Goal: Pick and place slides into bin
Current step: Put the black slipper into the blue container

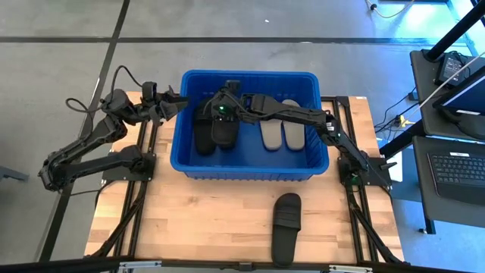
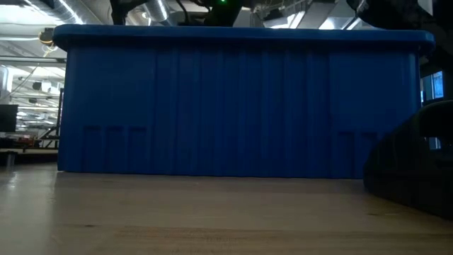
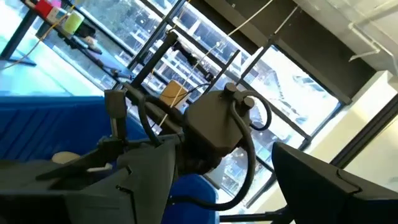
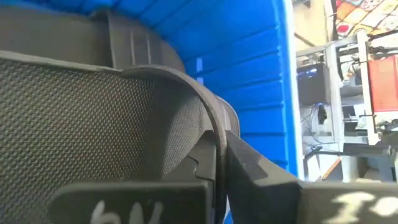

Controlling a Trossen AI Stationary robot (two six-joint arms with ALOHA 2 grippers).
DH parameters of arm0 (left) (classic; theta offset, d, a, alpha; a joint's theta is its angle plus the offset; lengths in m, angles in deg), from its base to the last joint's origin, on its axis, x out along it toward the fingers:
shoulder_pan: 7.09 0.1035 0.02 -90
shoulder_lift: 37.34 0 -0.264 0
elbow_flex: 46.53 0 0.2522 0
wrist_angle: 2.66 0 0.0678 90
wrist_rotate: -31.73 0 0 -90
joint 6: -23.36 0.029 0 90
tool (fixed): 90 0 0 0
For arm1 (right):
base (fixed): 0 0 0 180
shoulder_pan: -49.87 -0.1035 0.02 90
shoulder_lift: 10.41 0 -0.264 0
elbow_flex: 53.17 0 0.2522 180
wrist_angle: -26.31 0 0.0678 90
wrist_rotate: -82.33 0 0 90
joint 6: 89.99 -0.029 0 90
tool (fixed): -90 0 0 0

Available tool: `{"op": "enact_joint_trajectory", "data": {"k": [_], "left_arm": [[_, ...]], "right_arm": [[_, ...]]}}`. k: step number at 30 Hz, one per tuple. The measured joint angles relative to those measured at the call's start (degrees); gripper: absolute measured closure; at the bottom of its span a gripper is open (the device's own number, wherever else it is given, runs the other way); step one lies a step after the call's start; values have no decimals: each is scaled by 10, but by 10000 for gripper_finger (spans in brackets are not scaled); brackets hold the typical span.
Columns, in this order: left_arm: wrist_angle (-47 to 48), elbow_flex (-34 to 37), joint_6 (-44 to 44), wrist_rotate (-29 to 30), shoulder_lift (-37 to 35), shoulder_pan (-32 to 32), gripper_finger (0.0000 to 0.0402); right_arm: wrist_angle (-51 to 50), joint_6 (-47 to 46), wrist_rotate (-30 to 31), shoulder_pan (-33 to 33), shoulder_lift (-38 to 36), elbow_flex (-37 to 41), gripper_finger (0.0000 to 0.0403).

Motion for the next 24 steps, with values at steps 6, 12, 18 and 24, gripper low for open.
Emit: {"op": "enact_joint_trajectory", "data": {"k": [6,12,18,24], "left_arm": [[11,0,0,-7,0,0,140],[13,0,0,-8,0,0,140],[13,0,1,-8,0,0,140],[16,0,1,-8,0,0,140]], "right_arm": [[-10,-13,3,-6,0,13,386],[-15,-15,15,-29,1,59,387],[-8,-29,18,-52,1,93,387],[-20,-57,3,-61,1,93,387]]}}
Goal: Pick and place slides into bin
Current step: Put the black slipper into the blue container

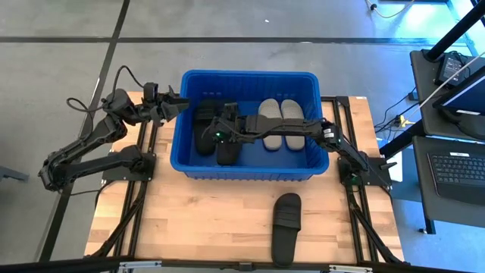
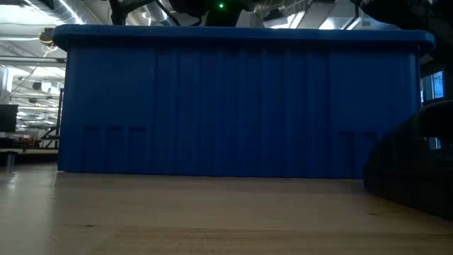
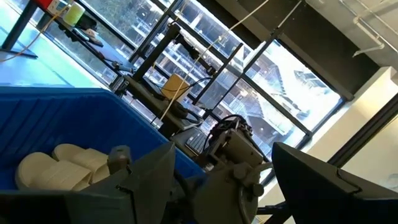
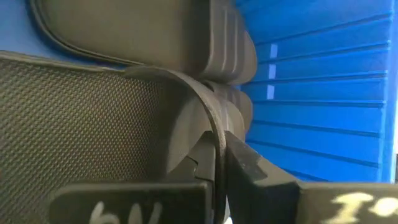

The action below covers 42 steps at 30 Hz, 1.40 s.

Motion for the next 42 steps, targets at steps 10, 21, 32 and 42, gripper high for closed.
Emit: {"op": "enact_joint_trajectory", "data": {"k": [10,21,32,42], "left_arm": [[4,0,0,0,0,0,140],[4,0,0,0,0,0,140],[17,0,29,0,0,0,140],[19,0,29,15,1,0,140]], "right_arm": [[-25,-37,-53,0,0,0,387],[-17,-46,-109,3,-1,0,387],[-17,-56,-184,1,3,-1,387],[-19,-50,-211,3,17,-2,331]]}}
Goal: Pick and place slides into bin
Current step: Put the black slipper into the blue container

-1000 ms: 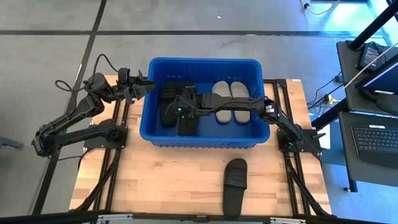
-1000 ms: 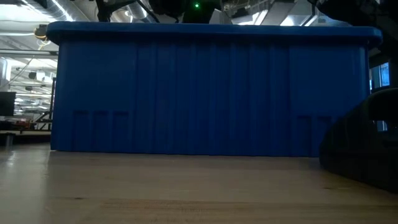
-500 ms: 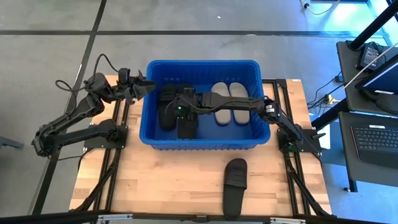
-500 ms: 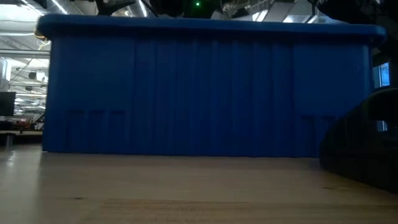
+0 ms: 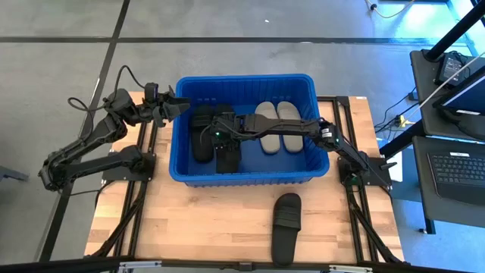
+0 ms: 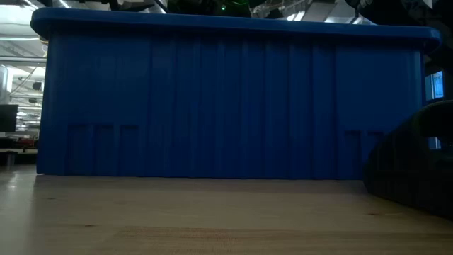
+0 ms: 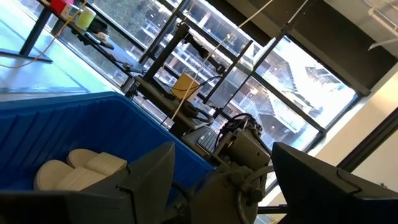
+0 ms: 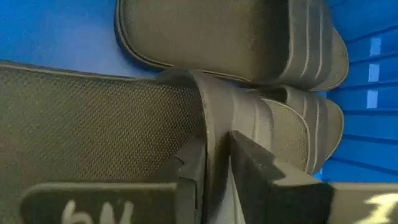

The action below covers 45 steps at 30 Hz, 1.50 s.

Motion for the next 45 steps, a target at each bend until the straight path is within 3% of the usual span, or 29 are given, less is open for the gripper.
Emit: {"op": "enact_joint_trajectory", "data": {"k": [10,22,26,41,45], "left_arm": [[0,0,0,0,0,0,140],[0,0,0,1,0,0,140],[0,0,0,1,0,0,140],[0,0,0,1,0,0,140],[0,0,1,1,0,0,140]], "right_arm": [[4,23,-35,2,1,1,300],[-3,35,-43,1,2,1,132],[-9,35,-29,1,3,-3,96],[-77,35,-21,1,4,-62,83],[-77,34,-60,1,4,-70,83]]}}
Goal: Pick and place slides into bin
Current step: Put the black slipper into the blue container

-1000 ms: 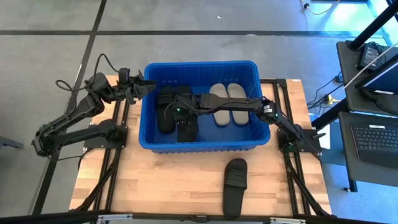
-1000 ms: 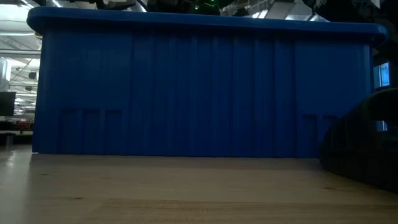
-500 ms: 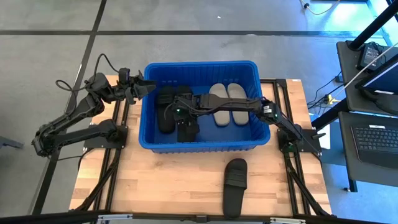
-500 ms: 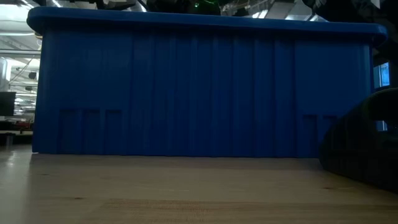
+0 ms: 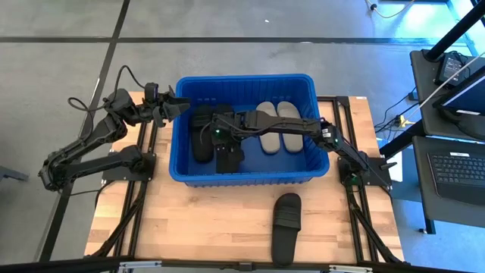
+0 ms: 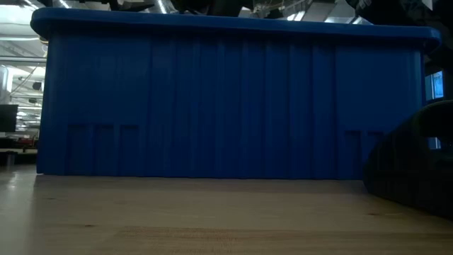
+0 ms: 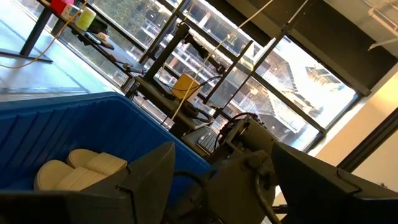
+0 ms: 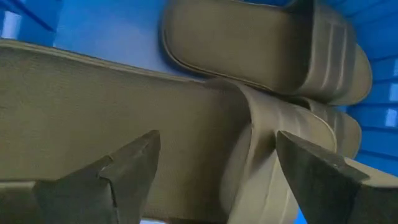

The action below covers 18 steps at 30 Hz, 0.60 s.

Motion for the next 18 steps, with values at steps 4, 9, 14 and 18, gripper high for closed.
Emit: {"op": "enact_joint_trajectory", "data": {"k": [4,9,14,18], "left_arm": [[0,0,0,0,0,0,140],[0,0,0,0,0,0,140],[0,0,0,0,0,0,140],[0,0,0,0,0,0,140]], "right_arm": [[-1,0,-9,0,0,-6,83],[2,-2,-10,0,-5,-25,83],[20,-2,-24,0,-28,-24,83],[7,0,-26,6,-44,-24,83]]}}
